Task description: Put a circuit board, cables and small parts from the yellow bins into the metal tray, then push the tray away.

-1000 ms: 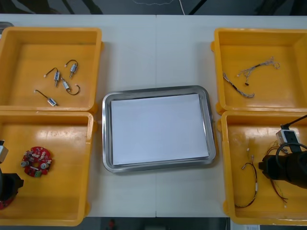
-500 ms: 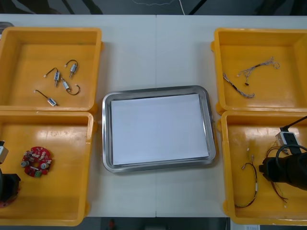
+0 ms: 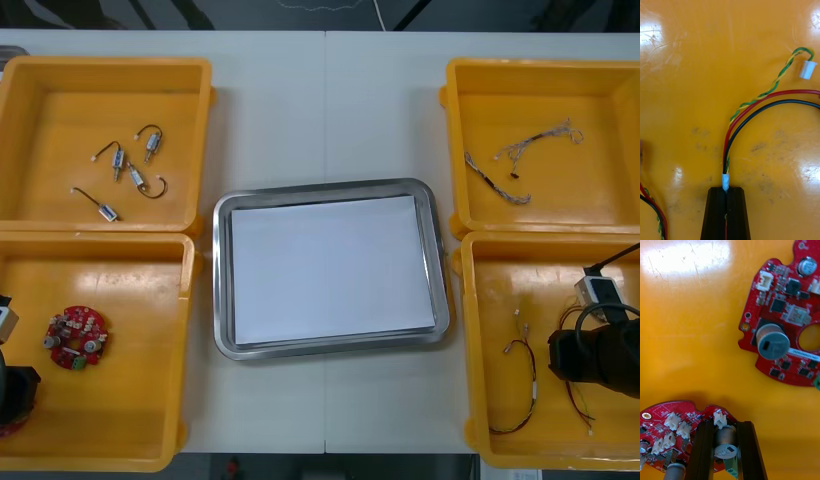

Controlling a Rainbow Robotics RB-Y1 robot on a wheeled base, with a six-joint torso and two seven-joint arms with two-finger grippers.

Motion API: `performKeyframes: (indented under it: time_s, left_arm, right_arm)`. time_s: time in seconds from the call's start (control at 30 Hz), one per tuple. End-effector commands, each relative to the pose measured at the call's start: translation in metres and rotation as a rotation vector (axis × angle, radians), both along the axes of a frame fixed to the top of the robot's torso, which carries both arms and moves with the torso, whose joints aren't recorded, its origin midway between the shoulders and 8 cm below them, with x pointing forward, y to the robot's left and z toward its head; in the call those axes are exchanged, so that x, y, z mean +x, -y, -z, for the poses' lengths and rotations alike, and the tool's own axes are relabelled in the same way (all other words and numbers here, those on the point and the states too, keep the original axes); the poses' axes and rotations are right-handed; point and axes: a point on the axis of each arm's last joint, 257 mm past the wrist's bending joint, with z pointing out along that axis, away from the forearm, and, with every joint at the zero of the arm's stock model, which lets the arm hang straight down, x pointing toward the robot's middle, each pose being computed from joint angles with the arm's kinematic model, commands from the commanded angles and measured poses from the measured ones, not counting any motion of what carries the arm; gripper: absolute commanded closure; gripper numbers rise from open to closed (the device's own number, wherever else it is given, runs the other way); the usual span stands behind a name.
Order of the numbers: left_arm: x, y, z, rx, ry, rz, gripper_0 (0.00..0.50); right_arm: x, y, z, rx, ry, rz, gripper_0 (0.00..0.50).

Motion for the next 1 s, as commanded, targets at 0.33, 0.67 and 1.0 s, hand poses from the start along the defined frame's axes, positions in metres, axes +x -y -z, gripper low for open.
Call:
performKeyframes:
  time_s: [0.33,0.67,1.0]
  left_arm:
    - [0.028,0.021,-0.11,0.095,0.023,0.161,0.5]
    - [0.032,0.062,-0.156,0.108,-0.002,0.277,0.5]
    - [0.048,0.118,-0.17,0.112,-0.007,0.404,0.5]
  right_arm:
    - [-0.024,0.007,-0.092,-0.117,0.007,-0.085,0.5]
    - [-0.022,-0.011,-0.147,-0.116,0.0,-0.227,0.5]
    - [-0.007,-0.024,-0.204,-0.187,0.044,-0.414,0.5]
